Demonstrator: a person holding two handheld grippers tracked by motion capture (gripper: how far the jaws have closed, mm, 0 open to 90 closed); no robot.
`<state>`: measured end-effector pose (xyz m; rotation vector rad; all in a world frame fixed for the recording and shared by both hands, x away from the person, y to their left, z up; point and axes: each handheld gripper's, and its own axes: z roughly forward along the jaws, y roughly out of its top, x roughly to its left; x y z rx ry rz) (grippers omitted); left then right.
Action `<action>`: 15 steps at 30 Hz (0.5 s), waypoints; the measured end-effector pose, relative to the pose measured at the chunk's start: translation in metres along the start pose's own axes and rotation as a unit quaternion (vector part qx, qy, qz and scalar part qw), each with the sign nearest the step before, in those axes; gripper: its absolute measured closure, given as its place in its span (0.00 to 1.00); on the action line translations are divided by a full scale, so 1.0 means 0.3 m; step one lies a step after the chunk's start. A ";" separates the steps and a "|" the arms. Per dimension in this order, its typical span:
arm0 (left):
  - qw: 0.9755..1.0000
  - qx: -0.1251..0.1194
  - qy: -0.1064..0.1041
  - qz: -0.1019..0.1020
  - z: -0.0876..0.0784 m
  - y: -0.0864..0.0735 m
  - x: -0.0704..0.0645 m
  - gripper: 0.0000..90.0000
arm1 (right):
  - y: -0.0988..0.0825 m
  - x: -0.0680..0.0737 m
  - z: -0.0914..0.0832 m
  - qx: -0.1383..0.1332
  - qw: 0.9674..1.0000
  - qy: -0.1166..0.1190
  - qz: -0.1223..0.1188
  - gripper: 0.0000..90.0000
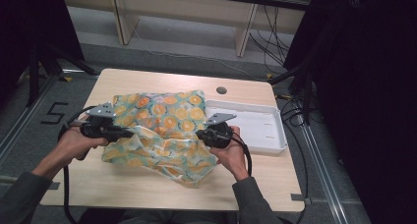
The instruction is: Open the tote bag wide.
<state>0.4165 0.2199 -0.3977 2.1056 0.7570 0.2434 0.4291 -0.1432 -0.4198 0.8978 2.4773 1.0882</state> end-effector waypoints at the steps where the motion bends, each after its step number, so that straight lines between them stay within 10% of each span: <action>1: 1.000 0.005 0.000 -0.007 0.013 0.004 0.018 0.99 | -0.003 -0.002 0.002 -0.010 1.000 -0.009 0.003 0.90; 8: 0.998 0.021 0.033 -0.039 0.090 0.018 0.134 0.99 | 0.014 0.023 -0.048 -0.034 0.999 -0.019 -0.002 0.72; 15: 0.996 0.027 0.052 -0.062 0.115 0.004 0.212 0.99 | 0.039 0.119 -0.036 -0.035 0.997 0.057 -0.037 0.70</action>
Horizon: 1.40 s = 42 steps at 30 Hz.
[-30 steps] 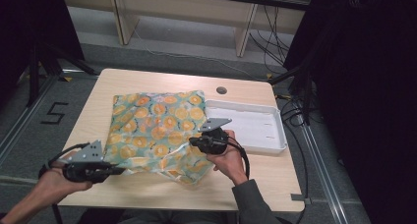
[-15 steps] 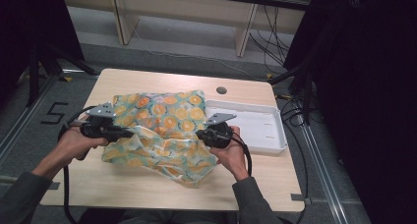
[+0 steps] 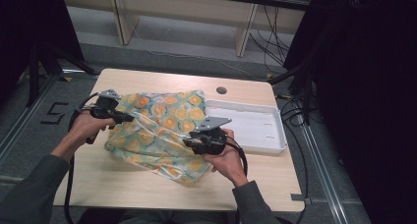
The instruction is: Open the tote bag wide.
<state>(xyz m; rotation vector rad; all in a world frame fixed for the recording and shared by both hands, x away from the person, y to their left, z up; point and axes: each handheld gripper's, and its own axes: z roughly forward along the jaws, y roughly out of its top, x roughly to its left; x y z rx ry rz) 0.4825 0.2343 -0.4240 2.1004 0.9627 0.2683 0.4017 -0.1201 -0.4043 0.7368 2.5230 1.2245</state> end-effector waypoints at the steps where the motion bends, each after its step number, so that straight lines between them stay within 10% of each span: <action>1: 1.000 0.000 0.005 -0.002 0.001 -0.002 0.005 0.99 | 0.001 0.017 0.005 0.008 1.000 0.009 0.000 0.70; 8: 1.000 0.007 0.011 0.002 0.011 -0.017 0.015 0.99 | 0.003 0.087 0.049 0.031 0.997 0.045 -0.056 0.71; 20: 1.000 0.010 0.012 0.004 0.015 -0.027 0.018 0.98 | -0.064 0.002 0.182 0.122 0.988 -0.032 -0.089 0.59; 25: 0.999 0.036 -0.001 0.004 0.027 -0.052 0.013 0.87 | -0.088 -0.008 0.240 0.183 0.975 -0.028 -0.125 1.00; 34: 0.997 0.025 0.036 0.064 -0.199 -0.042 -0.155 0.45 | -0.065 -0.049 0.197 0.131 0.988 -0.009 -0.078 1.00; 38: 0.993 0.061 0.041 0.097 -0.186 -0.090 -0.204 0.39 | -0.061 -0.043 0.178 0.117 0.992 -0.007 -0.049 1.00; 39: 0.989 0.102 0.046 0.102 -0.152 -0.129 -0.213 0.36 | -0.055 -0.038 0.164 0.112 0.993 -0.009 -0.038 1.00; 42: 0.987 0.116 0.051 0.099 -0.090 -0.184 -0.216 0.31 | -0.039 -0.034 0.142 0.096 0.994 -0.008 -0.052 1.00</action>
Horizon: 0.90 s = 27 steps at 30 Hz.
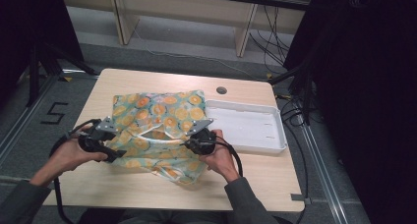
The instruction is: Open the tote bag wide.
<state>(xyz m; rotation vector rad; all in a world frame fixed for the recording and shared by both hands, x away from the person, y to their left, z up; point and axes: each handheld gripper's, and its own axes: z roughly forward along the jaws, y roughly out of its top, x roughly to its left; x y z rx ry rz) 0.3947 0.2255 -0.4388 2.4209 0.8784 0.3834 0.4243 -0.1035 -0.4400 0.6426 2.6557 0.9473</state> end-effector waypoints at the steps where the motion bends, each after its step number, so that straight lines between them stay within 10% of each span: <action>1: 1.000 0.000 0.000 0.000 0.000 0.000 0.000 0.31 | 0.000 0.000 0.000 0.000 1.000 0.000 0.000 1.00; 6: 0.999 -0.005 -0.020 0.050 0.041 -0.035 -0.028 0.88 | 0.005 0.027 -0.035 -0.016 1.000 0.002 -0.011 1.00; 8: 0.998 0.000 -0.028 0.056 0.015 -0.040 -0.040 0.97 | -0.002 0.046 -0.049 -0.018 1.000 0.004 -0.016 1.00; 21: 0.990 -0.051 -0.119 0.064 -0.197 -0.100 -0.161 0.99 | -0.011 0.191 -0.194 -0.040 0.996 0.059 -0.045 1.00; 27: 0.993 -0.051 -0.073 0.071 -0.235 -0.027 -0.071 0.99 | 0.036 0.156 -0.204 -0.052 0.997 0.031 -0.053 1.00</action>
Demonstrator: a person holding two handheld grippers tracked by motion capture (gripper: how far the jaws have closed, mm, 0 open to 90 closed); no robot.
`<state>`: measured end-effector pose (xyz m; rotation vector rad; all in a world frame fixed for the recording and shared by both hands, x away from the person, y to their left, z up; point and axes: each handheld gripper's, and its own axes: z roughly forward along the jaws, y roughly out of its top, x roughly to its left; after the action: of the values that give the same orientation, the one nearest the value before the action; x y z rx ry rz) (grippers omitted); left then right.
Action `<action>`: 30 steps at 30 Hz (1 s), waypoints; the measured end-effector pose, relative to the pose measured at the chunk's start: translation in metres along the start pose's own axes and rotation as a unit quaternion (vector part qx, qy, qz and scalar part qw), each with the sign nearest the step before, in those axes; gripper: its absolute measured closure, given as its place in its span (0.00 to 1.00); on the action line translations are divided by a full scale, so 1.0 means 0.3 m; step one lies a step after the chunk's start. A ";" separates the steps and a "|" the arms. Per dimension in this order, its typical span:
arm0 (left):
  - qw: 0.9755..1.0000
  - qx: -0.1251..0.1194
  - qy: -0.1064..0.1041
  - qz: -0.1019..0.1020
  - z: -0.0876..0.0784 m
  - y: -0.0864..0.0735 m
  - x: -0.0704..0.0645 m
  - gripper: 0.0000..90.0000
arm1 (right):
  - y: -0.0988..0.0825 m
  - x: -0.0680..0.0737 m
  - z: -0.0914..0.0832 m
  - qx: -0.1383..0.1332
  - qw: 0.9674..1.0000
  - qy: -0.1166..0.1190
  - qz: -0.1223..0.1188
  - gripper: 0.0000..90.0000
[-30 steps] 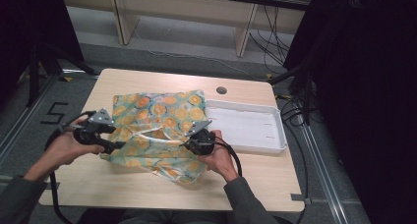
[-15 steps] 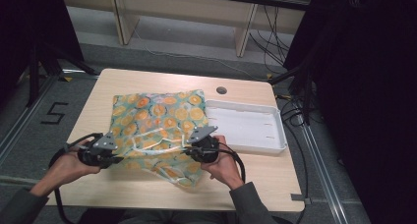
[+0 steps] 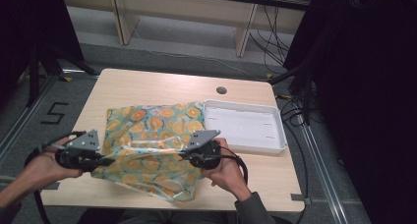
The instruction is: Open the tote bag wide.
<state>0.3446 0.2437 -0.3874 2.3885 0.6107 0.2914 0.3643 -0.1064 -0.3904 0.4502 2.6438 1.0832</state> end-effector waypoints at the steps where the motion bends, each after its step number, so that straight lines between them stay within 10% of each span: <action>1: 1.000 0.001 0.004 -0.001 -0.001 0.015 0.024 0.99 | 0.004 -0.019 0.007 0.000 1.000 -0.010 -0.001 1.00; 8: 0.998 0.017 0.049 -0.031 0.080 0.092 0.181 0.99 | 0.040 -0.165 0.110 0.020 0.997 -0.074 0.016 1.00; 20: 0.993 0.073 0.048 -0.082 0.282 0.017 0.308 0.99 | 0.006 -0.272 0.336 0.088 0.992 -0.085 0.014 0.96; 25: 0.992 0.071 0.051 -0.086 0.278 0.015 0.303 0.99 | 0.019 -0.253 0.295 0.084 0.990 -0.107 0.033 0.76; 30: 0.992 0.067 0.055 -0.090 0.278 0.015 0.300 0.99 | 0.057 -0.193 0.174 0.036 0.995 -0.081 0.040 0.73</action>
<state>0.4537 0.2403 -0.4437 2.4356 0.9185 0.3133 0.4387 -0.0832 -0.4080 0.6361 2.5471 0.9320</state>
